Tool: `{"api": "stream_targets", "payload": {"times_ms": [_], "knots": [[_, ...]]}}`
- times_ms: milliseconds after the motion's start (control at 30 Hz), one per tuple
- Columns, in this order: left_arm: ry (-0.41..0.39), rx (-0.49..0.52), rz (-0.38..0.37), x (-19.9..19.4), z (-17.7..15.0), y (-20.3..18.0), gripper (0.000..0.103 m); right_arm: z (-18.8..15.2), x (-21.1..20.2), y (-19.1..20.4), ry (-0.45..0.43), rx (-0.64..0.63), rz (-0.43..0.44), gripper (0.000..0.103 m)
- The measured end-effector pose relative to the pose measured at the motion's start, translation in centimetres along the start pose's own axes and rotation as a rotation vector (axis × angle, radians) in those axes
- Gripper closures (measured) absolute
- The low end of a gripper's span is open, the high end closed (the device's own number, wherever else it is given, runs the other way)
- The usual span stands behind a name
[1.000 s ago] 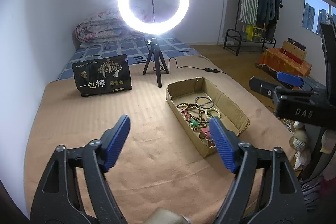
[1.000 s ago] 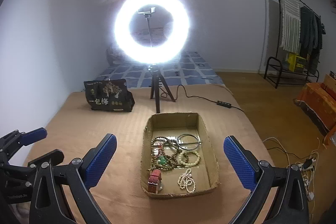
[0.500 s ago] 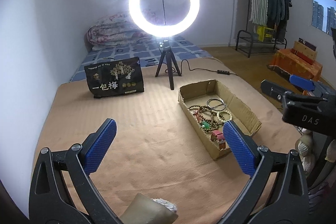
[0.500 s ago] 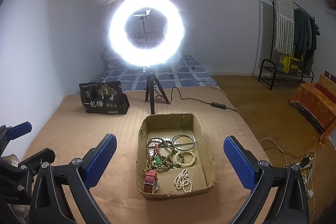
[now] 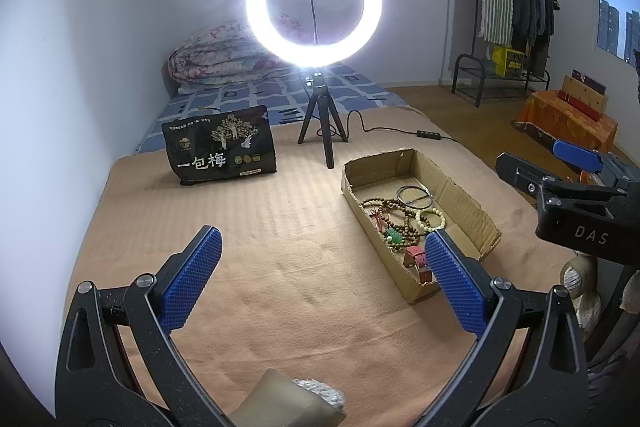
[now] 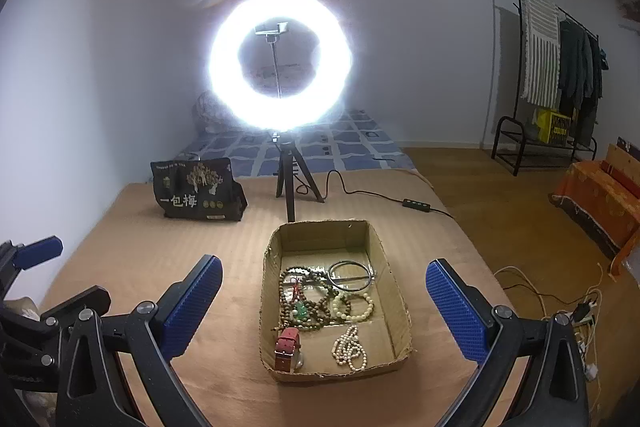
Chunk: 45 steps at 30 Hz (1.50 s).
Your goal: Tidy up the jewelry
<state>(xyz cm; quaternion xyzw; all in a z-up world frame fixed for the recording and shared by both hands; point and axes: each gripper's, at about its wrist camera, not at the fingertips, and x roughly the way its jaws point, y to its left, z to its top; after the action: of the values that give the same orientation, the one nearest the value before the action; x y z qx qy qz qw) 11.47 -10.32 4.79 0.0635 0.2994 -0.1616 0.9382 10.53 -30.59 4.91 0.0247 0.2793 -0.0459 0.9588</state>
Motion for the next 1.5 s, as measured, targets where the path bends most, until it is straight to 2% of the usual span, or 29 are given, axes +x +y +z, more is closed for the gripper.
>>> {"api": "stream_targets", "payload": {"times_ms": [1500], "knots": [[-0.026,-0.008,-0.003,-0.42,0.45,-0.73,0.0,-0.32,0.49,0.02,0.024,-0.012,0.004,0.0]]}}
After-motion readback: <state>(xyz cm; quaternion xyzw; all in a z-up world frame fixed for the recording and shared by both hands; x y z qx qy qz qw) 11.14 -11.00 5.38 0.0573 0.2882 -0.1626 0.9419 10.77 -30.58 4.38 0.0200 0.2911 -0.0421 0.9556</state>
